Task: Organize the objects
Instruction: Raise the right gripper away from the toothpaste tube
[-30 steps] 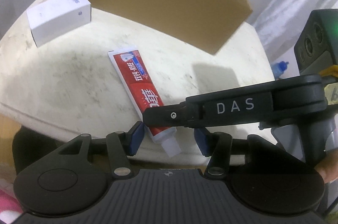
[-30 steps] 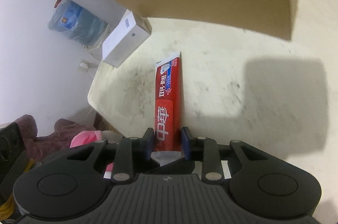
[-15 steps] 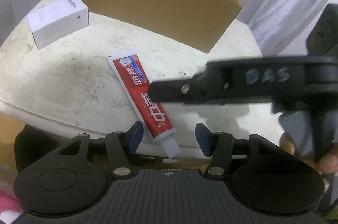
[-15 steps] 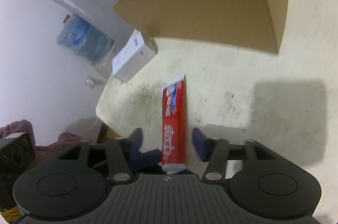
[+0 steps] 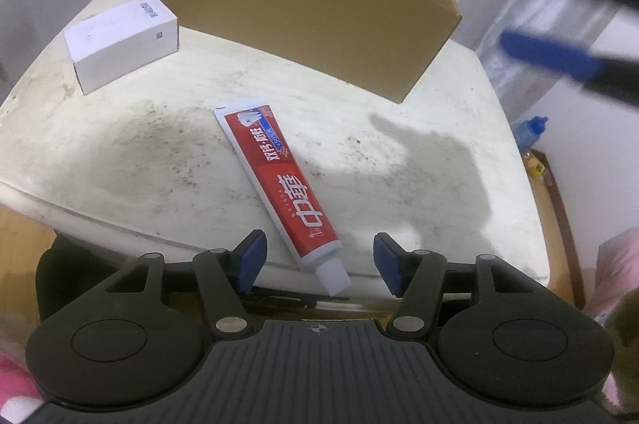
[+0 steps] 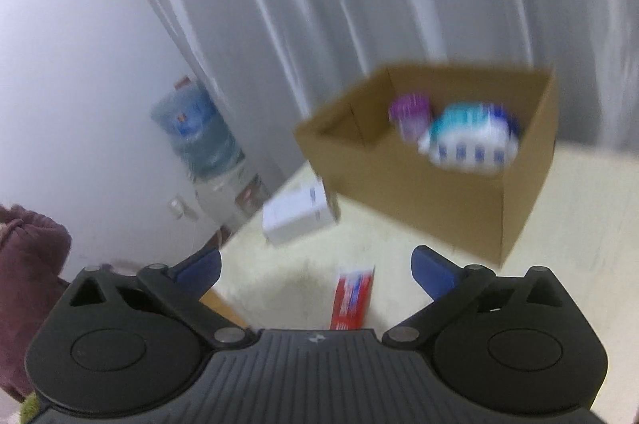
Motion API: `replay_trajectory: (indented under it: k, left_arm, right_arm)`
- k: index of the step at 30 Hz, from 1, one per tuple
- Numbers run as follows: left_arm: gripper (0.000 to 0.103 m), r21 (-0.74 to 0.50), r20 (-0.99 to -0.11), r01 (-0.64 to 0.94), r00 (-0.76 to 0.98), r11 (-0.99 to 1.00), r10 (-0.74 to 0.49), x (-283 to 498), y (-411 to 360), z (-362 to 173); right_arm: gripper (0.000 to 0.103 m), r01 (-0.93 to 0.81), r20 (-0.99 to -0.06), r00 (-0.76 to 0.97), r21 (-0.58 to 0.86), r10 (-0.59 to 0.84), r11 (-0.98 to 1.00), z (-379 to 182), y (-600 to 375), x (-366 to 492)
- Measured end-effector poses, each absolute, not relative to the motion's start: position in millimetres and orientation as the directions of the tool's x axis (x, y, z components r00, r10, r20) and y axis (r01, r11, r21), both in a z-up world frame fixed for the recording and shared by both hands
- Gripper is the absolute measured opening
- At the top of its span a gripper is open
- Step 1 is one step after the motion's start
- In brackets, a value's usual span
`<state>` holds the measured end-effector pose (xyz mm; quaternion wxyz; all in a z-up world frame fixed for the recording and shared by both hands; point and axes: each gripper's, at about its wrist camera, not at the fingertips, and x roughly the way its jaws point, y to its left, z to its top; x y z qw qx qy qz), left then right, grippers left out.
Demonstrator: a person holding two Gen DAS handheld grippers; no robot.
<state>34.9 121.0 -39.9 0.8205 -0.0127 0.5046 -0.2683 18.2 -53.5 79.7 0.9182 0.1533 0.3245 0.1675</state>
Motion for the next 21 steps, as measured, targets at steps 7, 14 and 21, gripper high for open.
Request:
replay_trajectory:
  k: [7, 14, 21]
  left_arm:
    - [0.06, -0.288, -0.822, 0.428, 0.35, 0.857, -0.45, 33.5, 120.6, -40.2]
    - [0.06, -0.288, -0.822, 0.427, 0.35, 0.857, -0.45, 33.6, 120.8, -40.8]
    - [0.061, -0.286, -0.821, 0.428, 0.353, 0.857, -0.45, 32.7, 121.6, -41.4]
  right_arm:
    - [0.103, -0.224, -0.487, 0.828, 0.167, 0.278, 0.96, 105.8, -37.3, 5.7]
    - [0.103, -0.166, -0.449, 0.876, 0.066, 0.178, 0.984, 112.4, -35.3, -1.2]
    - [0.103, -0.098, -0.379, 0.922, -0.035, 0.078, 0.995, 116.8, -33.2, -9.5]
